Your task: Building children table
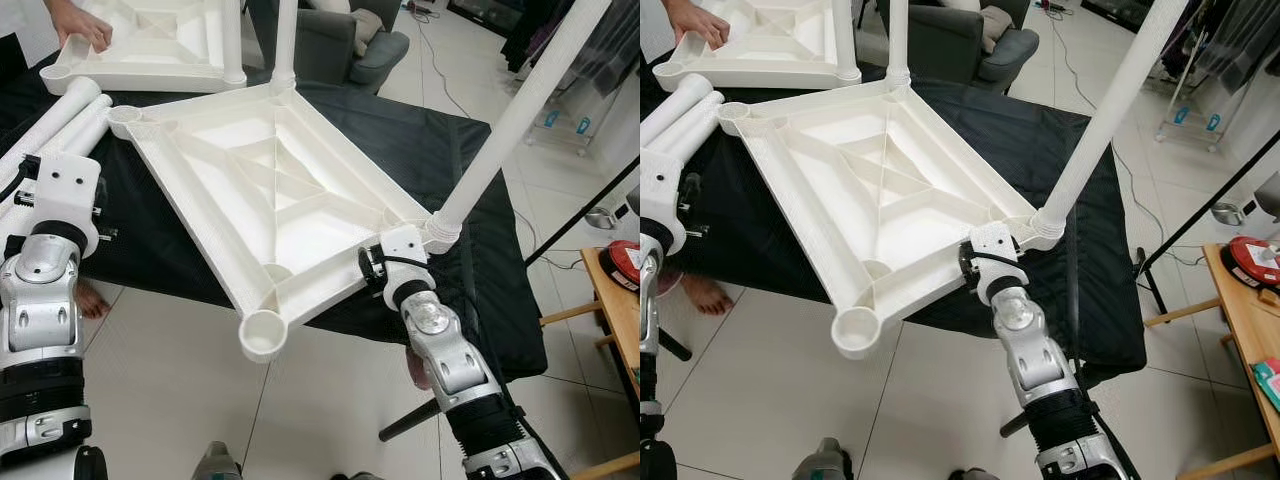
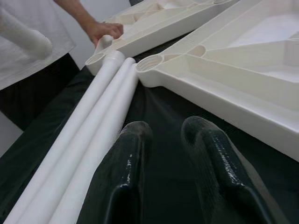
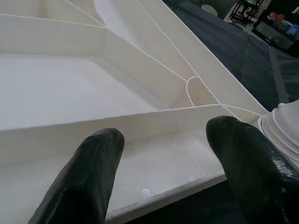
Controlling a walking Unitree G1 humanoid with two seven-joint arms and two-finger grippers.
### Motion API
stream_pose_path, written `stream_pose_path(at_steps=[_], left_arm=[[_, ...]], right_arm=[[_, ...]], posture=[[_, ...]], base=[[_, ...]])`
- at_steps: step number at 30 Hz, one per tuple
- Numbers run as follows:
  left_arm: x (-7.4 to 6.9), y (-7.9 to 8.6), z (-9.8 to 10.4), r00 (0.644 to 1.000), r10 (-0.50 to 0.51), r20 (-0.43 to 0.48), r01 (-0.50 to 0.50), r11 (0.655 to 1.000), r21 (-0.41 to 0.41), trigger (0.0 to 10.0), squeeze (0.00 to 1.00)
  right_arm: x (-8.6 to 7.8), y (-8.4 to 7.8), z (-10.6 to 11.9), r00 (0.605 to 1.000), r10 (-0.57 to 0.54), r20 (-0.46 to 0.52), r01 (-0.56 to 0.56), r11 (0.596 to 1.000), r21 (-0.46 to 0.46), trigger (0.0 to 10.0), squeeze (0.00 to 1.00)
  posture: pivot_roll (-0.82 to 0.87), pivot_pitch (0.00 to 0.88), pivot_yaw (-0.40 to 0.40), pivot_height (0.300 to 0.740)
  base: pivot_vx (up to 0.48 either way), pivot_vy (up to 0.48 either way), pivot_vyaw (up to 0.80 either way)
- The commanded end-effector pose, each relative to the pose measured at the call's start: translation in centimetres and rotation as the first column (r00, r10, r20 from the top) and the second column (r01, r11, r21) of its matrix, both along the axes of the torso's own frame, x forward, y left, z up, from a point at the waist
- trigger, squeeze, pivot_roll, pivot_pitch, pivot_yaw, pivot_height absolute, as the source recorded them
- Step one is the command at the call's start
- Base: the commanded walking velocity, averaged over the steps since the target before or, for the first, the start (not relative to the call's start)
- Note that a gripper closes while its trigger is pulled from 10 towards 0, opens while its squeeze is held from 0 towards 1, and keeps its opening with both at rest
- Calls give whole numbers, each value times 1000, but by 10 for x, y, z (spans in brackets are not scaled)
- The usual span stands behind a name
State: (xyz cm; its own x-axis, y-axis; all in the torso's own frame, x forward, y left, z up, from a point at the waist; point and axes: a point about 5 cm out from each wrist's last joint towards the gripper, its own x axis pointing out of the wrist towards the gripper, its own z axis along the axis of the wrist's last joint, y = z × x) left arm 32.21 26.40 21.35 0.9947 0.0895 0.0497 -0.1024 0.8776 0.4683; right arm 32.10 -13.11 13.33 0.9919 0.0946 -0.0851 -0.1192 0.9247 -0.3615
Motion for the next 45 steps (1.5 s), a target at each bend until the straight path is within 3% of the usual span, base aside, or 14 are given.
stream_pose_path(at_steps=[1, 7, 9, 13, 16, 18, 19, 20, 22, 23, 28, 29, 35, 45], left_arm=[[0, -2, -9, 999, -18, -45, 19, 1000, 4, 10000, 0], [4, -21, -13, 992, -112, -64, 112, 994, -6, 10000, 0], [4, -21, -13, 992, -112, -64, 112, 994, -6, 10000, 0], [9, -26, -15, 987, -131, -95, 133, 991, 10, 10000, 0], [11, -19, -14, 989, -98, -108, 103, 994, 36, 10000, 0], [16, 15, -7, 991, 10, -132, 4, 994, 108, 10000, 20], [17, 30, -4, 989, 58, -139, -40, 991, 130, 10000, 902], [18, 41, -2, 985, 86, -150, -65, 989, 134, 10000, 1000], [19, 46, -1, 983, 97, -156, -77, 988, 133, 10000, 1000], [21, 61, 3, 975, 142, -170, -120, 984, 134, 10000, 1000], [22, 76, 7, 966, 178, -187, -157, 980, 122, 10000, 1000], [23, 78, 7, 965, 172, -200, -155, 983, 98, 10000, 0], [19, 98, 12, 955, 172, -243, -162, 985, 63, 10000, 0], [3, 136, 18, 920, 304, -248, -280, 951, 128, 10000, 0]], right_arm=[[-5, -31, -30, 982, -116, -151, 112, 993, -31, 10000, 0], [-1, -91, -30, 941, -307, -143, 292, 949, -117, 10000, 0], [-1, -91, -30, 941, -307, -143, 292, 949, -117, 10000, 0], [15, -112, 24, 930, -353, 105, 355, 935, 5, 10000, 0], [18, -103, 49, 933, -291, 211, 281, 957, 78, 10000, 0], [10, -50, 90, 927, -42, 373, -33, 980, 195, 10000, 0], [2, -26, 102, 906, 71, 417, -176, 960, 218, 10000, 0], [-5, -9, 108, 887, 150, 437, -272, 934, 233, 10000, 0], [-8, 0, 110, 877, 189, 442, -318, 918, 239, 10000, 0], [-25, 34, 110, 824, 382, 419, -510, 821, 254, 10000, 0], [-48, 67, 102, 728, 576, 372, -677, 691, 253, 10000, 0], [-53, 72, 98, 707, 613, 352, -702, 666, 252, 10000, 0], [-69, 81, 76, 608, 755, 245, -794, 578, 191, 10000, 0], [-75, 72, 83, 617, 753, 229, -786, 576, 226, 10000, 0]], posture=[[216, 112, -83, 740], [216, 112, -83, 740], [216, 112, -83, 740], [205, 115, -66, 740], [203, 115, -65, 740], [213, 125, -70, 740], [213, 125, -70, 740], [214, 132, -75, 740], [214, 132, -75, 740], [210, 146, -85, 740], [205, 149, -88, 740], [205, 149, -88, 740], [193, 163, -106, 740], [185, 183, -122, 740]], base=[[0, 0, 0], [0, 0, 0], [0, 0, 0], [0, 0, 0], [0, 0, 0], [0, 0, 0], [0, 0, 0], [0, 0, 0], [0, 0, 0], [0, 0, 0], [0, 0, 0], [0, 0, 0], [0, 0, 0], [0, 0, 0]])
